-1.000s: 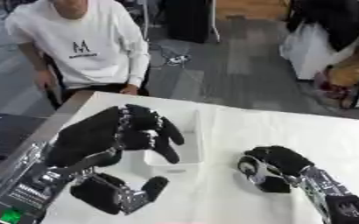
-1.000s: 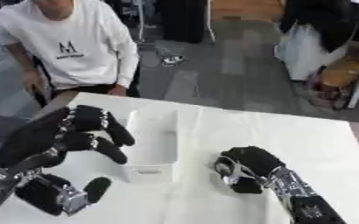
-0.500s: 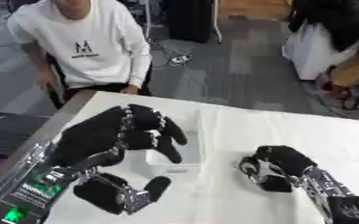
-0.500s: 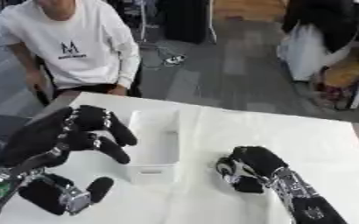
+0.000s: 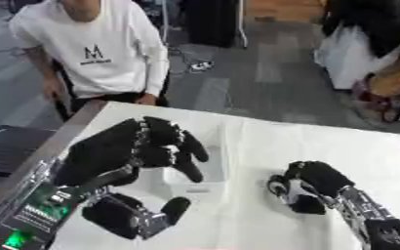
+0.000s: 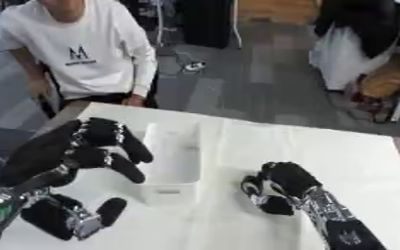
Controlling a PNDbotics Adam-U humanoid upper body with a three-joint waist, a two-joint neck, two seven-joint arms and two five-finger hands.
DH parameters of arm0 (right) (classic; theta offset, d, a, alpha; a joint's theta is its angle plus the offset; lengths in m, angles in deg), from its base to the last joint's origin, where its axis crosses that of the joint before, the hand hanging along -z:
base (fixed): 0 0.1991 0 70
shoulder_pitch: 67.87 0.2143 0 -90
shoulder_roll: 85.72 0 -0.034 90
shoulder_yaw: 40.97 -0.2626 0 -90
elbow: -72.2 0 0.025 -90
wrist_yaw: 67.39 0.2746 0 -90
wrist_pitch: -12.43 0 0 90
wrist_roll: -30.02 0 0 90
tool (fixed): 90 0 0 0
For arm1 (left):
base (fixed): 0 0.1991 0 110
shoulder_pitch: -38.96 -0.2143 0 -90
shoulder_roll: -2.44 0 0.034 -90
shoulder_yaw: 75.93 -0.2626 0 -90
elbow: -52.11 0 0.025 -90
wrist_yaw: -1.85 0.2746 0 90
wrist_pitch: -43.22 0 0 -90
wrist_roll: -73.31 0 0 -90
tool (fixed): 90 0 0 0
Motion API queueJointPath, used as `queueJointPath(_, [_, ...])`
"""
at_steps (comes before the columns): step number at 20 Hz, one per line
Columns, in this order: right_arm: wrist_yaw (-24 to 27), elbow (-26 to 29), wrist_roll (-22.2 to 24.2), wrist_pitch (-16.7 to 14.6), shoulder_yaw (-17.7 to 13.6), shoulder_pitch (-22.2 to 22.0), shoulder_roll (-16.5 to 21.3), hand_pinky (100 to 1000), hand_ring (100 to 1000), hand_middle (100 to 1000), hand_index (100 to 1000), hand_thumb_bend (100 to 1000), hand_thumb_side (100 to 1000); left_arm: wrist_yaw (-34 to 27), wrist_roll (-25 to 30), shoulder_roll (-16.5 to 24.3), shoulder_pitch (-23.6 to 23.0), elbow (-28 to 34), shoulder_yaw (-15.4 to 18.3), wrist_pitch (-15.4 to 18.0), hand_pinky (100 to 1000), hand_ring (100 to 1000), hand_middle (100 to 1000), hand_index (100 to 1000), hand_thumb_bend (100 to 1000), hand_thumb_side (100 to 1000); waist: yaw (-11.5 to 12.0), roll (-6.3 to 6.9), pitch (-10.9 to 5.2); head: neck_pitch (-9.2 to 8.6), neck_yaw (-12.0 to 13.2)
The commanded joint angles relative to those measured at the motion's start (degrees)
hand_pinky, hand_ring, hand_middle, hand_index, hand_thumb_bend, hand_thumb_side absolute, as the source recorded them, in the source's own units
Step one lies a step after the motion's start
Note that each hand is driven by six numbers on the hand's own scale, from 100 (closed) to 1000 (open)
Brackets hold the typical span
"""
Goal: Pick up objects on the table and place them in the box.
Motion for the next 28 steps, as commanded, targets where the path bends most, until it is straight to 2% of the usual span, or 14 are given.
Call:
queueJointPath(1, [-0.4,0.4,-0.6,0.3,-0.2,0.5,0.3,453,574,594,658,148,856,-0.3,0.1,0.7,0.9,0.8,0.3,0.0,542,503,653,661,185,614,0.1,0.21,-0.53,-0.76,0.5])
queueJointPath(4, [-0.8,0.5,-1.6,0.7,-0.3,0.4,0.2,380,535,564,629,149,815,-0.3,0.1,0.6,0.9,0.8,0.3,0.0,542,503,653,662,185,614,0.2,0.27,-0.42,-0.85,0.4])
queueJointPath(7, [-1.4,0.3,-2.5,1.2,-0.4,0.4,0.1,146,462,503,575,139,741,-0.3,0.1,0.6,1.0,0.8,0.3,0.0,541,502,653,662,185,614,0.2,0.27,-0.33,-0.87,0.4])
queueJointPath(8, [-1.5,0.2,-2.8,1.4,-0.4,0.3,0.0,100,435,478,554,137,728,-0.3,0.1,0.6,1.0,0.8,0.3,0.0,542,502,653,662,184,614,0.2,0.28,-0.31,-0.87,0.5])
queueJointPath(10, [-1.6,0.1,-3.6,1.6,-0.5,0.3,0.0,100,386,429,512,136,705,-0.3,0.1,0.5,1.0,0.8,0.3,0.0,542,502,653,662,184,615,0.3,0.28,-0.28,-0.9,0.5])
queueJointPath(13, [-1.2,0.1,-5.5,1.8,-0.6,0.3,-0.1,100,271,306,403,136,680,-0.3,0.1,0.5,1.0,0.8,0.3,0.0,541,502,653,662,183,615,0.3,0.25,-0.27,-0.94,0.6])
queueJointPath(17, [-0.7,0.1,-8.3,1.8,-0.7,0.3,0.0,100,198,231,324,104,680,-0.4,0.2,0.5,1.1,0.8,0.3,0.0,541,501,653,662,183,615,0.4,0.19,-0.3,-1.01,0.6])
queueJointPath(23, [0.3,0.1,-12.8,1.7,-0.7,0.3,0.1,100,165,207,287,100,692,-0.4,0.2,0.4,1.0,0.8,0.3,0.0,541,501,652,662,183,615,0.4,0.12,-0.34,-1.14,0.6])
queueJointPath(25, [0.6,0.0,-13.8,1.7,-0.8,0.4,0.2,100,145,189,266,100,658,-0.5,0.2,0.4,1.0,0.8,0.3,0.0,541,501,652,662,183,614,0.4,0.11,-0.38,-1.16,0.6])
queueJointPath(28, [0.9,-0.1,-15.0,1.5,-0.7,0.3,0.3,100,141,186,261,100,668,-0.5,0.2,0.4,1.0,0.8,0.3,0.0,541,501,652,662,183,615,0.4,0.1,-0.4,-1.26,0.4])
